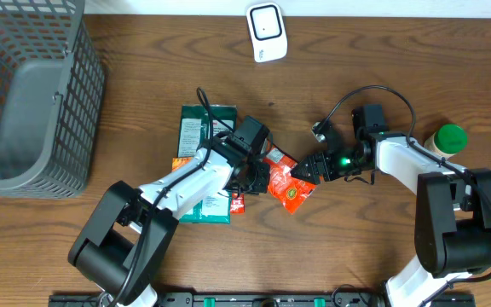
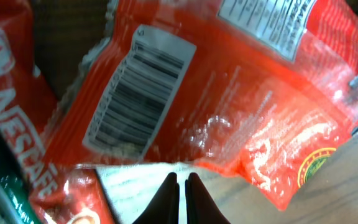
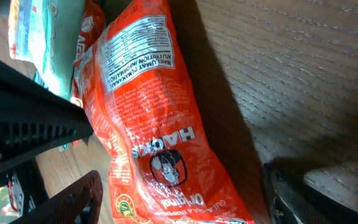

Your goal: Scan the item barcode

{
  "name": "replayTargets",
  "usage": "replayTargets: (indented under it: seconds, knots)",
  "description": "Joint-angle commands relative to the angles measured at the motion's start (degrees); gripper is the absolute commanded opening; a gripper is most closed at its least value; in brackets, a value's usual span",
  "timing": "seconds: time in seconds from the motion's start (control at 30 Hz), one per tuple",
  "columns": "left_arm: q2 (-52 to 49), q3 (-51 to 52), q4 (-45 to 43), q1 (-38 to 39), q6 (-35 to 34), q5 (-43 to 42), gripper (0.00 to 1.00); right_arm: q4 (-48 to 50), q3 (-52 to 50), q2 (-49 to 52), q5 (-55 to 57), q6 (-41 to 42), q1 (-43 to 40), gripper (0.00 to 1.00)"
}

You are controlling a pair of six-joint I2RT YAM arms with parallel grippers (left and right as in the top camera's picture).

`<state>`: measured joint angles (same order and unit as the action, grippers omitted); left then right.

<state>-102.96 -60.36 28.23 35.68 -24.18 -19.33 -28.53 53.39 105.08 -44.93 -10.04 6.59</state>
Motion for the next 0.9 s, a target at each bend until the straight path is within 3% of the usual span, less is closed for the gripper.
replayTargets:
  seconds: [0.0, 0.3, 0.87]
  knots:
    - [2.5, -3.1, 1.4, -0.2, 0.3, 0.5, 0.08, 0.5, -1.1, 0.1, 0.9, 1.0, -0.1, 0.78]
    - [4.1, -3.4, 0.8, -0.2, 0.5, 8.1, 0.08, 0.9, -1.1, 0.1, 0.9, 1.0, -0.1, 0.77]
    - [-2.3, -2.8, -2.9, 0.2, -1.2, 8.0, 0.08, -0.6, -1.2, 0.1, 0.9, 3.0, -0.1, 0.75]
